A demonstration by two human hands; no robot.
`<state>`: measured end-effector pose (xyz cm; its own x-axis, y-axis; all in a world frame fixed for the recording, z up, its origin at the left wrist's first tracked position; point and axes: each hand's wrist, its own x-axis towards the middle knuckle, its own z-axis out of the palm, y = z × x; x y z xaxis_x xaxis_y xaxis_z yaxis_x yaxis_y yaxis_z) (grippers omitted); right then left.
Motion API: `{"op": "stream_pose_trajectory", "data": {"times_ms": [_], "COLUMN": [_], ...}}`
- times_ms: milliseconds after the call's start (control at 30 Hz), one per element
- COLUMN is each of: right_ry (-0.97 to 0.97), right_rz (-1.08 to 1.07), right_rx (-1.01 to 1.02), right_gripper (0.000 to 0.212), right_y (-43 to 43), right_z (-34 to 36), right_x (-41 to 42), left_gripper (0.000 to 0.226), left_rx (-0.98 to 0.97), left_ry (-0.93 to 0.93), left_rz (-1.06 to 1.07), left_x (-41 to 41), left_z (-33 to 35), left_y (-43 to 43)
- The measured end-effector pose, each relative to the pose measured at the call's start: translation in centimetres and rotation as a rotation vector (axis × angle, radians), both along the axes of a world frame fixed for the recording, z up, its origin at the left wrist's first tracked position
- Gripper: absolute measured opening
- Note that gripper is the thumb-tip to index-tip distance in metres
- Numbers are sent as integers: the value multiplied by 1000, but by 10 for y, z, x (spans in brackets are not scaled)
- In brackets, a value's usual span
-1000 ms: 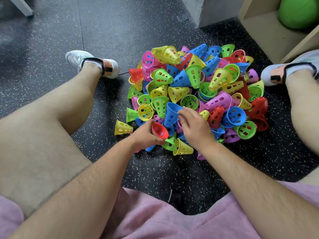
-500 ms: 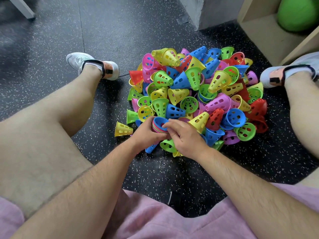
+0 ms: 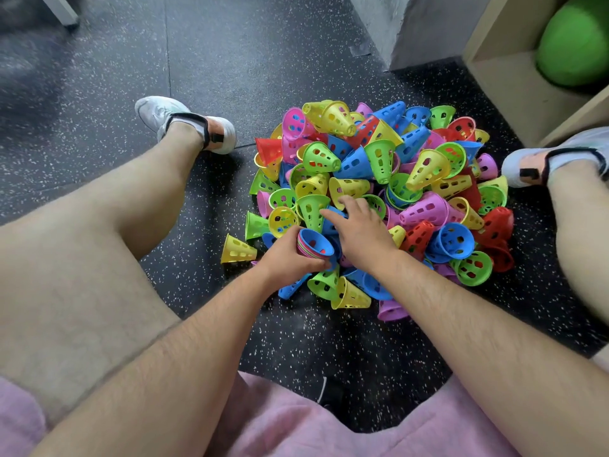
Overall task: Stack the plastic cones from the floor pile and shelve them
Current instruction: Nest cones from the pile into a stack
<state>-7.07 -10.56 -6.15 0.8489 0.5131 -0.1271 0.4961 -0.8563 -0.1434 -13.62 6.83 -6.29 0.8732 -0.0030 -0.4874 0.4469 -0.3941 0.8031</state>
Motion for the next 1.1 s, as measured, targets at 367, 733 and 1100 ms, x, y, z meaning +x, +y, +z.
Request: {"op": "stream_pose_trajectory", "data": {"times_ms": [367,733,1100], "right_ry": [-80,-232,-97], "right_rz": [89,-121,-72], "right_rx": [-116,209,94], "right_gripper": [51,37,36], "right_y": [-1,-50,-22], "right_z": [-2,-5,-28], "right_x": [-7,-1,-13], "left_gripper": [70,69,67], "left_rx": [17,5,35], "left_ry": [21,29,8], "left_rz": [-14,-41,-33], "left_x": [0,1,1], "left_z": [-9,-9,-13], "left_y": [4,-6,-9]}}
